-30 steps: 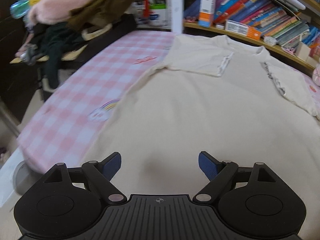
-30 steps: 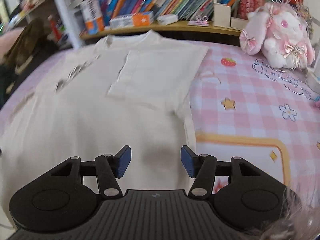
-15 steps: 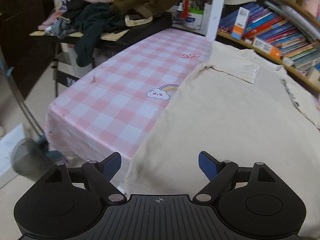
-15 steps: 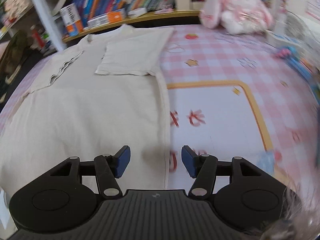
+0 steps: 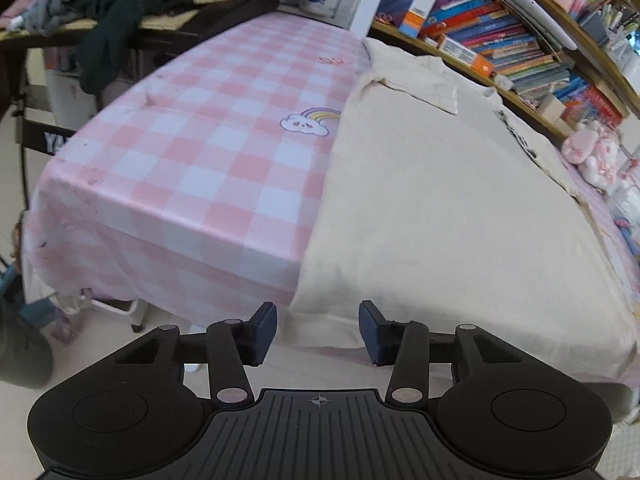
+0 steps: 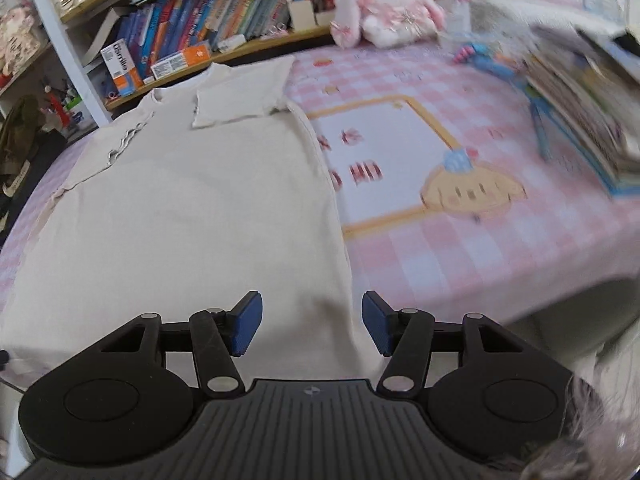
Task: Fold clothes
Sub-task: 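Close both grippers on the hem corners of the shirt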
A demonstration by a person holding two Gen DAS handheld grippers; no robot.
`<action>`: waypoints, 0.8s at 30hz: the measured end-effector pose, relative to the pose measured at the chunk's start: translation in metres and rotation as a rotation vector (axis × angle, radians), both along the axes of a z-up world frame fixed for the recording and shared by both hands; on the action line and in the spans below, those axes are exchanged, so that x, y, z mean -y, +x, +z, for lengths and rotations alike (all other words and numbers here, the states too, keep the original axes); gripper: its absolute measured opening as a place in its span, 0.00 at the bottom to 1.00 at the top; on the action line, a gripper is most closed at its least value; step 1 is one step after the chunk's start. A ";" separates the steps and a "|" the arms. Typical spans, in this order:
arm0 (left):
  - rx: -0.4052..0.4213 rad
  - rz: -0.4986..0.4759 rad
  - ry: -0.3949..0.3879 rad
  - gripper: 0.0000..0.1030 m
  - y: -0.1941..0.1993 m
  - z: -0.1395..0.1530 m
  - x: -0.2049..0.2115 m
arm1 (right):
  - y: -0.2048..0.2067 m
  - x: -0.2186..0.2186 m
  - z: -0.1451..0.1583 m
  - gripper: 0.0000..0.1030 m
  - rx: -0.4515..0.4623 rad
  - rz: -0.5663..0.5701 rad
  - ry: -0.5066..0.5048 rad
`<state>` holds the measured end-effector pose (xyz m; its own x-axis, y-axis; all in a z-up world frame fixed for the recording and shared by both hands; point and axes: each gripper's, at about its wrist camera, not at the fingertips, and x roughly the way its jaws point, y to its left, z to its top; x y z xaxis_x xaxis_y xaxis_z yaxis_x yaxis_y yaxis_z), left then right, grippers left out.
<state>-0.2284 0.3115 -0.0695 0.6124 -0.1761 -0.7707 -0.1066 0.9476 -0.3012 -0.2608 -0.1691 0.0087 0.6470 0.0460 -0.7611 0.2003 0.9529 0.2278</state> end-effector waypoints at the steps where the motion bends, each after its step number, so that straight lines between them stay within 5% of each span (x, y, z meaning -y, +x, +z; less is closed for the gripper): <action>1: -0.003 -0.015 -0.013 0.42 0.002 -0.002 -0.004 | -0.002 0.002 -0.002 0.52 -0.014 0.011 0.012; 8: -0.079 -0.024 -0.138 0.45 0.025 -0.026 -0.022 | 0.013 0.020 -0.018 0.51 -0.104 0.038 0.012; 11: -0.082 -0.005 -0.191 0.31 0.025 -0.031 -0.023 | 0.024 0.033 -0.032 0.52 -0.128 0.022 0.086; 12: -0.076 -0.002 -0.203 0.14 0.023 -0.029 -0.023 | 0.025 0.037 -0.034 0.49 -0.128 0.021 0.118; 14: -0.057 -0.004 -0.208 0.08 0.018 -0.021 -0.022 | 0.026 0.041 -0.035 0.40 -0.131 0.036 0.170; 16: -0.034 -0.028 -0.198 0.07 0.012 -0.010 -0.018 | 0.022 0.042 -0.033 0.05 -0.127 0.081 0.229; 24: -0.064 -0.093 -0.125 0.12 0.017 -0.007 -0.019 | 0.013 0.039 -0.021 0.08 -0.142 0.140 0.159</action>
<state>-0.2111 0.3307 -0.0765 0.5391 -0.3264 -0.7764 -0.0428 0.9100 -0.4123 -0.2482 -0.2081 -0.0124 0.5129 0.2542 -0.8200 0.1094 0.9280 0.3562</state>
